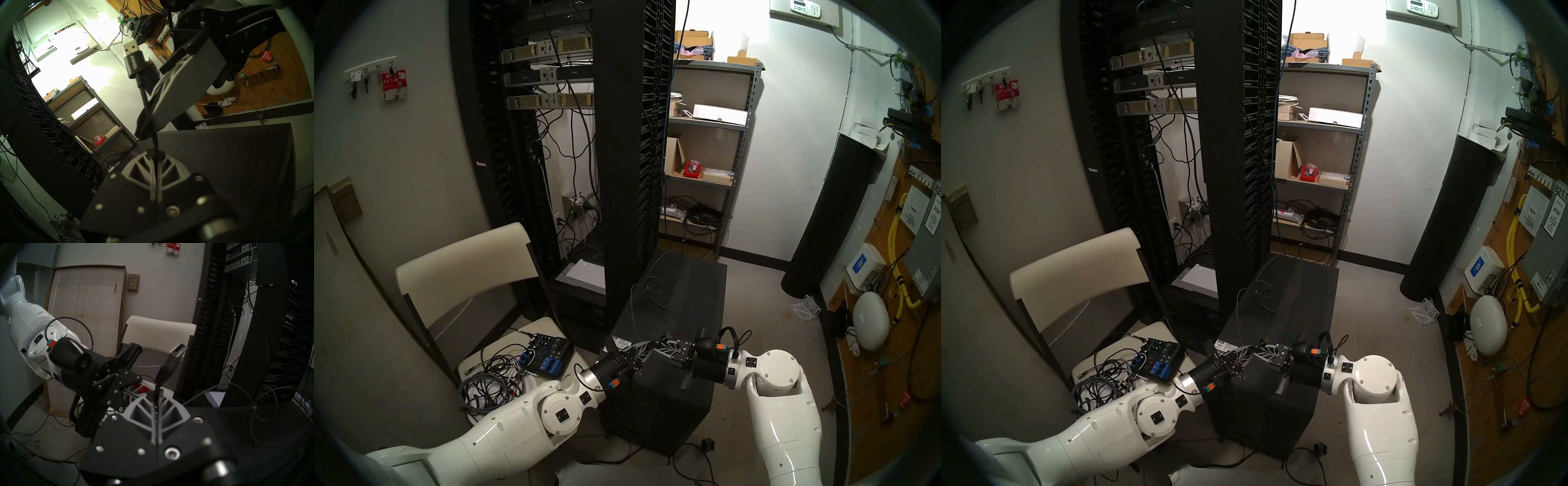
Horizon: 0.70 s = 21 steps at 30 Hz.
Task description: Insert the cable into the workstation's USB slot
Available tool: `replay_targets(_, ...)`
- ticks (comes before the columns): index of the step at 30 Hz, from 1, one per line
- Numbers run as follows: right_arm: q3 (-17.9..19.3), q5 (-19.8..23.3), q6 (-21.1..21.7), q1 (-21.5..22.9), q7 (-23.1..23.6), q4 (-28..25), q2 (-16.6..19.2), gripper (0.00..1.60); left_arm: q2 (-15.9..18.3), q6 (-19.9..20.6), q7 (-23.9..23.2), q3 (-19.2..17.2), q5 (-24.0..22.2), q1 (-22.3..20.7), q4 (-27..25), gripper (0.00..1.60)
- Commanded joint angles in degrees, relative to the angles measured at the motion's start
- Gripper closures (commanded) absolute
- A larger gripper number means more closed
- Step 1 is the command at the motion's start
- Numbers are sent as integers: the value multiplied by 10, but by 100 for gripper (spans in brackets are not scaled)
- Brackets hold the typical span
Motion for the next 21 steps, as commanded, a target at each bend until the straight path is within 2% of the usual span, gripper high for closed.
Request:
replay_targets(1, 5, -1, 8, 9, 0, -9, 6, 131, 5, -13, 14, -11, 12, -13, -2, 160)
replay_targets(7, 9, 0, 9, 11, 2, -8, 7, 124, 1, -25, 28, -10, 35, -18, 5, 160)
replay_targets(11, 8, -2, 18, 9, 11, -9, 14, 111, -2, -34, 46, -11, 62, -22, 12, 160)
replay_targets(16, 5, -1, 34, 13, 39, -7, 31, 110, -3, -42, 61, -15, 85, -30, 21, 160)
replay_targets(21, 2, -10, 47, 14, 63, -2, 49, 100, -1, -52, 73, -19, 118, -47, 32, 160)
